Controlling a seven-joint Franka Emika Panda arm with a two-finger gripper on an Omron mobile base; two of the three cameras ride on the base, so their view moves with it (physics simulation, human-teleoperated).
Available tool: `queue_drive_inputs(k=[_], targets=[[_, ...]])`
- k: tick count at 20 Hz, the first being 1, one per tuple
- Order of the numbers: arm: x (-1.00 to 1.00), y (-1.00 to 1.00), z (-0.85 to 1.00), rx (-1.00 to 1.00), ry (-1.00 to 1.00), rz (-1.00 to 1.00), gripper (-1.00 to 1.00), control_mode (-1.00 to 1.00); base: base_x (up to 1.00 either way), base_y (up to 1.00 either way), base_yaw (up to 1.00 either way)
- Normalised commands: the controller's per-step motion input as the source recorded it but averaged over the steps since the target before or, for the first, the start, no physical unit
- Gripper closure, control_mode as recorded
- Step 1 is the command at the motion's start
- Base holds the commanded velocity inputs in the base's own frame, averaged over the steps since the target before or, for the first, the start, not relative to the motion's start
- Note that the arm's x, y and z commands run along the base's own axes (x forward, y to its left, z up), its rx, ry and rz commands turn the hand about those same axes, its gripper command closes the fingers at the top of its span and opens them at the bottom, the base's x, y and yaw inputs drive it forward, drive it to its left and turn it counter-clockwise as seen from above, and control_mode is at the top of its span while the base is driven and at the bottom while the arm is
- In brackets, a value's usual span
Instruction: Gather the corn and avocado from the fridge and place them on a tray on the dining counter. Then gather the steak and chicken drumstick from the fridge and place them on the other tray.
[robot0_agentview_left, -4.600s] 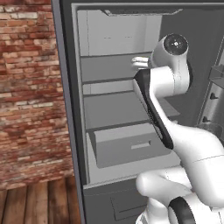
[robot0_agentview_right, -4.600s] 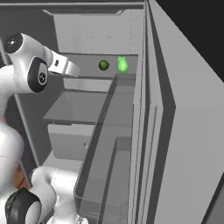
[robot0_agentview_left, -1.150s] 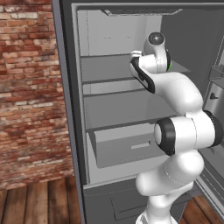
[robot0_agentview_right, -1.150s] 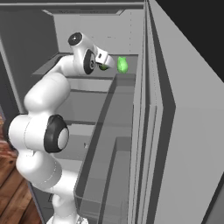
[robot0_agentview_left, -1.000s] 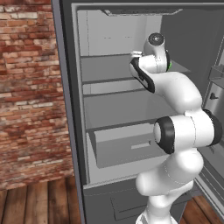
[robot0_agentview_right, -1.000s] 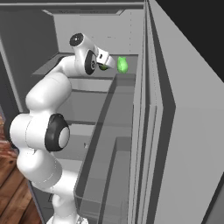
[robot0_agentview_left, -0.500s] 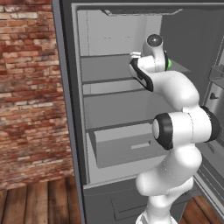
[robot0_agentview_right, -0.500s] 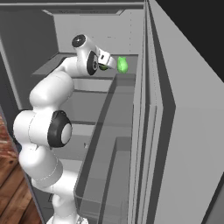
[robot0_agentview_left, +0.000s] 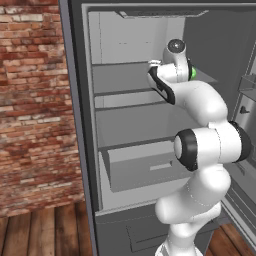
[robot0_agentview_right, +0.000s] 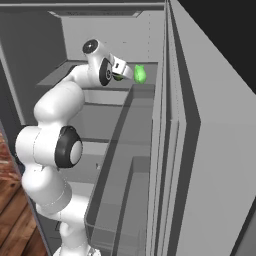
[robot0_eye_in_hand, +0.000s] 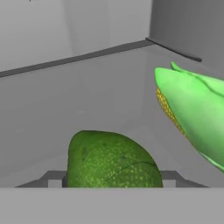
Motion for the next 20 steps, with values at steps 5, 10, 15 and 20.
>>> queue_drive_inputs(k=[5,10,15,20], targets=[[-0.16,0.00,-0.01,0.00,-0.04,0.00,1.00,-1.00,0.00,0.00,0.00],[-0.80,0.08,0.43,0.00,-0.15,0.00,1.00,-1.00,0.00,0.00,0.00],[-0.90,0.24,0.58,0.00,-0.04,0.00,1.00,-1.00,0.00,0.00,0.00],[-0.98,0.33,0.30,0.00,0.00,0.00,1.00,-1.00,0.00,0.00,0.00]])
